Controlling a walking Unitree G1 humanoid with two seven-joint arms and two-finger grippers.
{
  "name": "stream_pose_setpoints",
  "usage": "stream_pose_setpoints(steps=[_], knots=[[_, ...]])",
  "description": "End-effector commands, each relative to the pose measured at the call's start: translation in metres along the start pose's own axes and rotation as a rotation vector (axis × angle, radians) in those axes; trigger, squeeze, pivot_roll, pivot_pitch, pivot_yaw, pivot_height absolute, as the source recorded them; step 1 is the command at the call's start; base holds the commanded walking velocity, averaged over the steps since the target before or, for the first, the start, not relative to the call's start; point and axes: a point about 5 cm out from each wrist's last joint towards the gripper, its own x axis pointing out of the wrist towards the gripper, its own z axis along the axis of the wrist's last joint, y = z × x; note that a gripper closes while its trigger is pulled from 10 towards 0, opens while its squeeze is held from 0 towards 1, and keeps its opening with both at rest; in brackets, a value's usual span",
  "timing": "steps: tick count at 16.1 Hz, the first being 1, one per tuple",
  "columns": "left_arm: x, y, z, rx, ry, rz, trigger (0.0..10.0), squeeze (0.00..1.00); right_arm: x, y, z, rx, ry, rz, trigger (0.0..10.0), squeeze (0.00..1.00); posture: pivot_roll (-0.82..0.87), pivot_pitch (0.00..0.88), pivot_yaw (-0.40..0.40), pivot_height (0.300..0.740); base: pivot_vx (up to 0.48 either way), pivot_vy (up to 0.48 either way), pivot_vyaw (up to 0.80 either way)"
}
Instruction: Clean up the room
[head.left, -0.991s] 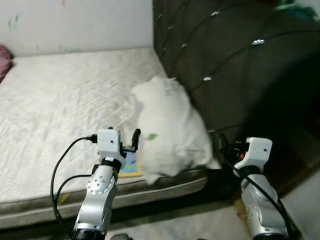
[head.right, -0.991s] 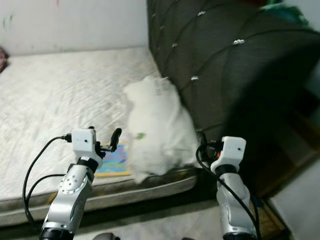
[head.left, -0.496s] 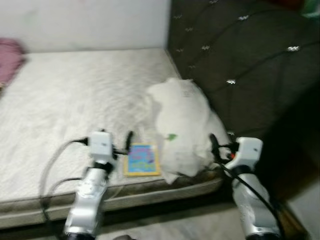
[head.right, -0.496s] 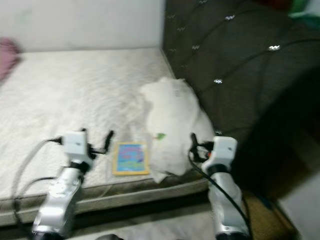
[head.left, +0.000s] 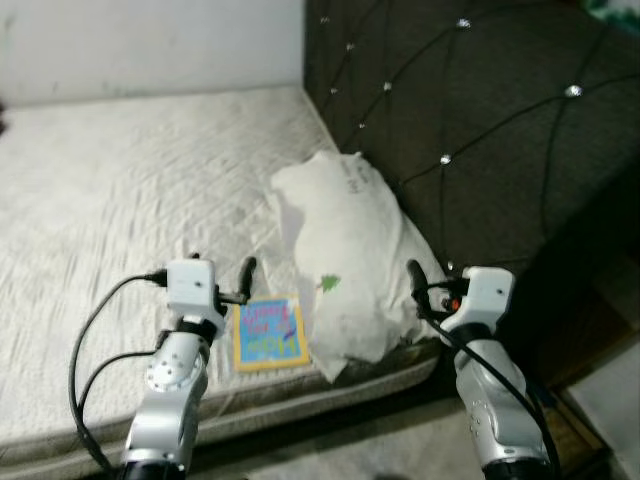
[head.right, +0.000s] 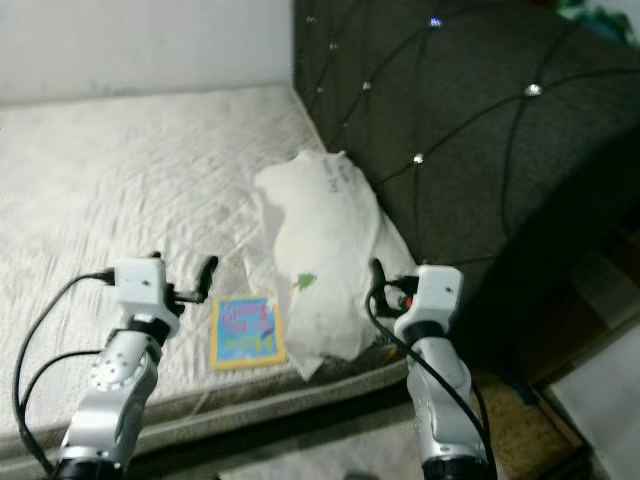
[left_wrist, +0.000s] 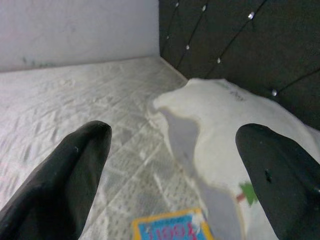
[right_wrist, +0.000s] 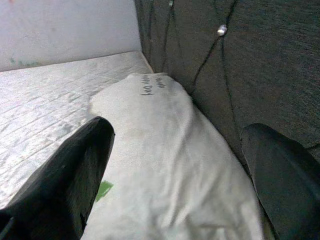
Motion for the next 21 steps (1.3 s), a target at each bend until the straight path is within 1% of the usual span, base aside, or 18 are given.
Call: stream_pose_setpoints(steps=[1, 4, 6, 11, 14, 20, 21], knots=[[0.0024, -0.0093, 0.0021, -0.013, -0.006, -0.023, 10.0, 0.00, -0.0023, -0.0121, 0.0008, -0.014, -0.001, -0.035, 10.0, 0.00, -0.05, 0.000, 0.003, 0.740, 0.000, 0.000, 0.00], [0.0029, -0.0105, 0.0003, 0.014, 0.005, -0.023, 10.0, 0.00, -0.0019, -0.0115, 0.0015, -0.006, -0.009, -0.030, 10.0, 0.00, -0.05, 0.000, 0.004, 0.740, 0.000, 0.000, 0.00], [0.0037, -0.0073, 0.0003, 0.006, 0.007, -0.009, 10.0, 0.00, -0.0007, -0.0082, 0.0037, -0.028, -0.028, -0.002, 10.0, 0.00, -0.04, 0.000, 0.004, 0.740, 0.000, 0.480, 0.00], [0.0035, -0.0021, 0.0024, 0.005, 0.001, 0.024, 10.0, 0.00, 0.0010, -0.0075, 0.0048, -0.031, -0.033, 0.007, 10.0, 0.00, -0.03, 0.000, -0.002, 0.740, 0.000, 0.480, 0.75], [0.0015, -0.0061, -0.0004, 0.000, 0.011, 0.013, 10.0, 0.00, 0.0005, -0.0090, 0.0037, -0.035, -0.024, -0.002, 10.0, 0.00, -0.04, 0.000, 0.000, 0.740, 0.000, 0.480, 0.00], [0.0037, -0.0095, 0.0001, -0.008, 0.011, -0.005, 10.0, 0.00, -0.0010, -0.0111, 0.0018, -0.039, -0.008, -0.010, 10.0, 0.00, -0.05, 0.000, -0.003, 0.740, 0.000, 0.480, 0.00], [0.0037, -0.0100, 0.0002, -0.009, 0.010, -0.005, 10.0, 0.00, -0.0009, -0.0115, 0.0015, -0.031, -0.007, -0.013, 10.0, 0.00, -0.05, 0.000, -0.004, 0.740, 0.000, 0.480, -0.80]])
